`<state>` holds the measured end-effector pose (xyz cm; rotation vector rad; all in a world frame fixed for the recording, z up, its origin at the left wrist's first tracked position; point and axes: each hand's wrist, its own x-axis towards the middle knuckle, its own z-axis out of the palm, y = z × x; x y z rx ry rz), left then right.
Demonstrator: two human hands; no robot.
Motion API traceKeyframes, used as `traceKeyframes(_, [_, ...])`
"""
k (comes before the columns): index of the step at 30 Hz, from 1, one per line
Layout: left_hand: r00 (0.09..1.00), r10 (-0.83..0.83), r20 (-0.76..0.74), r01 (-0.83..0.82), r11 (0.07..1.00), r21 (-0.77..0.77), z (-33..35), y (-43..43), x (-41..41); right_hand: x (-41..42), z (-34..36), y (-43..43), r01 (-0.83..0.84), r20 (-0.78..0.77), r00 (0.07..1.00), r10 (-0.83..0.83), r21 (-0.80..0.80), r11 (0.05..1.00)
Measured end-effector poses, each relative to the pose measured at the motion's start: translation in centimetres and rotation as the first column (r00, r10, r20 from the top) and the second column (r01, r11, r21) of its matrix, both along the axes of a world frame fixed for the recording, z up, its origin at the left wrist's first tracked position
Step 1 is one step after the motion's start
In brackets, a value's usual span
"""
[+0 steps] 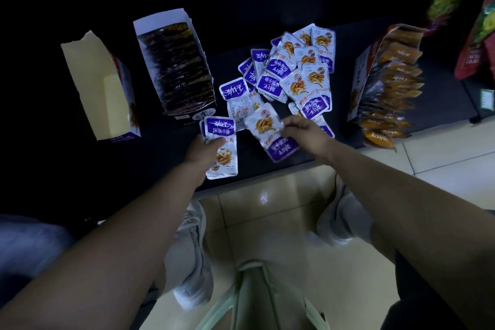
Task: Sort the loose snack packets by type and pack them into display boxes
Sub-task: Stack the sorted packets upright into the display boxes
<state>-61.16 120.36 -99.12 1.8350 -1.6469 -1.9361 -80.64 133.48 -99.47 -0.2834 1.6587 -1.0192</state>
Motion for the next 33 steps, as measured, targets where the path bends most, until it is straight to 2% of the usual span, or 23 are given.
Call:
traceKeyframes(2, [0.999,-0.024,-0.028,0.023,1.0,-0.015,0.6,0.0,-0.1,-0.5,1.0,0.4,-0.097,0.061,0.994,0.095,0.029,0.995])
traceKeyframes(4, [0.997,-0.058,-0.052,0.058,0.998,-0.003,1.5,0.2,-0.2,-0.8,2.0,0.8,-0.29,0.057,0.957,0.286,0.07,0.955])
traceKeyframes(7, [0.978,-0.191,-0.084,0.2,0.974,0.107,2.8,0.7,-0.1,-0.8,3.4,1.1,-0.541,-0.036,0.837,0.546,0.09,0.836])
traceKeyframes(10, [0.944,-0.314,-0.102,0.327,0.928,0.177,3.7,1.4,-0.2,-0.6,3.8,0.9,-0.639,-0.181,0.738,0.65,0.12,0.76])
traceKeyframes(13, [0.925,-0.364,-0.106,0.379,0.899,0.218,4.0,1.8,-0.1,-0.8,3.7,0.9,-0.581,-0.31,0.754,0.579,0.099,0.808])
traceKeyframes(18, [0.921,-0.355,-0.161,0.386,0.886,0.257,4.1,1.6,-0.1,-1.8,3.7,1.0,-0.613,-0.307,0.733,0.606,0.085,0.785])
traceKeyframes(21, [0.898,-0.421,-0.133,0.438,0.886,0.153,4.2,2.1,-0.8,-1.4,4.2,0.7,-0.586,-0.245,0.777,0.579,0.054,0.809])
traceKeyframes(25, [0.898,-0.438,-0.043,0.439,0.899,0.001,3.8,1.8,-1.1,-1.2,4.3,0.6,-0.706,-0.223,0.66,0.717,0.142,0.694])
traceKeyframes(26, [0.895,-0.445,-0.029,0.445,0.896,-0.005,3.7,1.7,-1.0,-1.3,4.3,0.7,-0.697,-0.206,0.673,0.71,0.142,0.703])
traceKeyframes(29, [0.884,-0.466,-0.044,0.467,0.884,0.014,3.8,1.8,-0.5,-1.3,4.5,0.6,-0.557,-0.17,0.813,0.557,0.055,0.829])
traceKeyframes(33, [0.853,-0.485,-0.193,0.507,0.857,0.09,4.4,2.7,-1.2,-0.3,4.2,-0.4,-0.512,-0.22,0.841,0.494,-0.03,0.859])
